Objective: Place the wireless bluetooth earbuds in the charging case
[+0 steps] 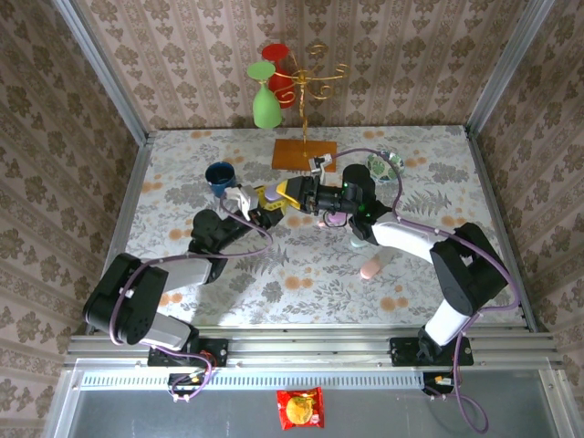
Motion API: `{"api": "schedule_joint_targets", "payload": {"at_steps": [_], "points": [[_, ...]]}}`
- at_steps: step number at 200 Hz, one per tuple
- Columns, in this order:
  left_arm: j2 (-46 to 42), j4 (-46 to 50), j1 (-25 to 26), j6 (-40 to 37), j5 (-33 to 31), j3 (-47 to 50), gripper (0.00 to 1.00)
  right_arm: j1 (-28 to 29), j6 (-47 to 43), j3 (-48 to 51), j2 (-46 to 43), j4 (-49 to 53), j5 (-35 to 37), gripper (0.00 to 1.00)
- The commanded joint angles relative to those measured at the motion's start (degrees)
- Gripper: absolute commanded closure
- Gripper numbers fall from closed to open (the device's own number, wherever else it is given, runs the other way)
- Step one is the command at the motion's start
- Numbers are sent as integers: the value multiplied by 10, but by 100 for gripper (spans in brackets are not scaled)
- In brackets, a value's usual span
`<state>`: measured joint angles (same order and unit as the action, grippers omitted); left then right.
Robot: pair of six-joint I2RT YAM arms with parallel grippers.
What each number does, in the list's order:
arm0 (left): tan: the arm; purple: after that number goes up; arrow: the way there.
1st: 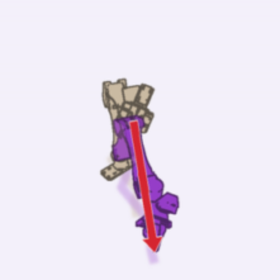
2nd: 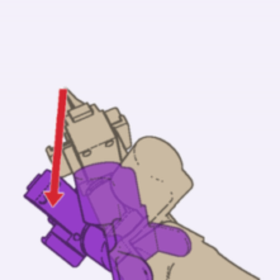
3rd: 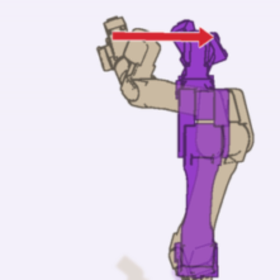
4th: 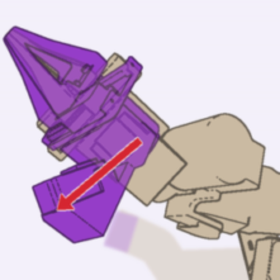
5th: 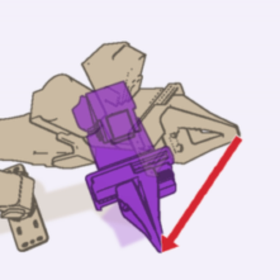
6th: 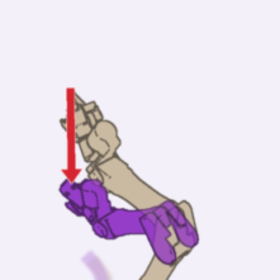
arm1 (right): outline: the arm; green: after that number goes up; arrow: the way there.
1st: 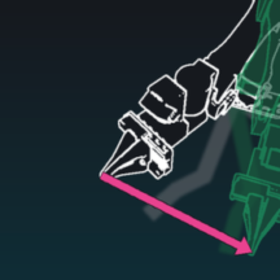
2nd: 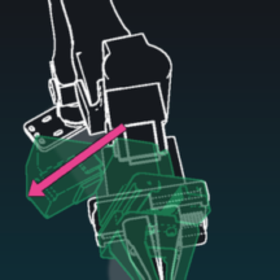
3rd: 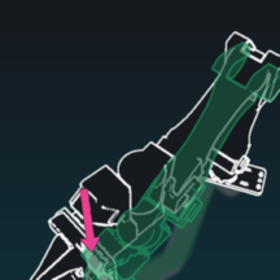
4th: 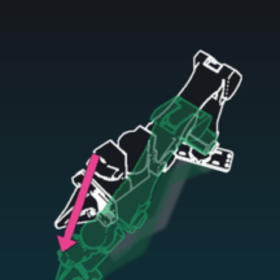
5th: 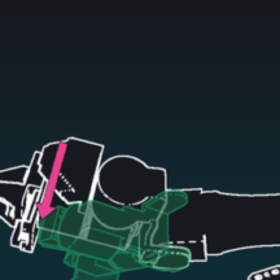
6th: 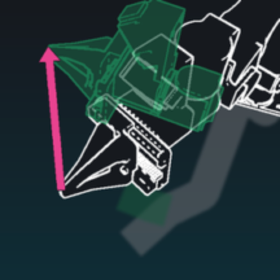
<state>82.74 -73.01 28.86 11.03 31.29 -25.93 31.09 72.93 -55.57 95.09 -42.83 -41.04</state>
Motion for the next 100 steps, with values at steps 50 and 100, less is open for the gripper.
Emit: {"api": "schedule_joint_targets", "payload": {"at_steps": [50, 100], "points": [[10, -11, -3, -31, 10, -7, 36, -15, 6, 6, 14, -38, 2, 75], [-19, 43, -6, -79, -34, 41, 5, -28, -106, -14, 29, 100, 76, 76]]}}
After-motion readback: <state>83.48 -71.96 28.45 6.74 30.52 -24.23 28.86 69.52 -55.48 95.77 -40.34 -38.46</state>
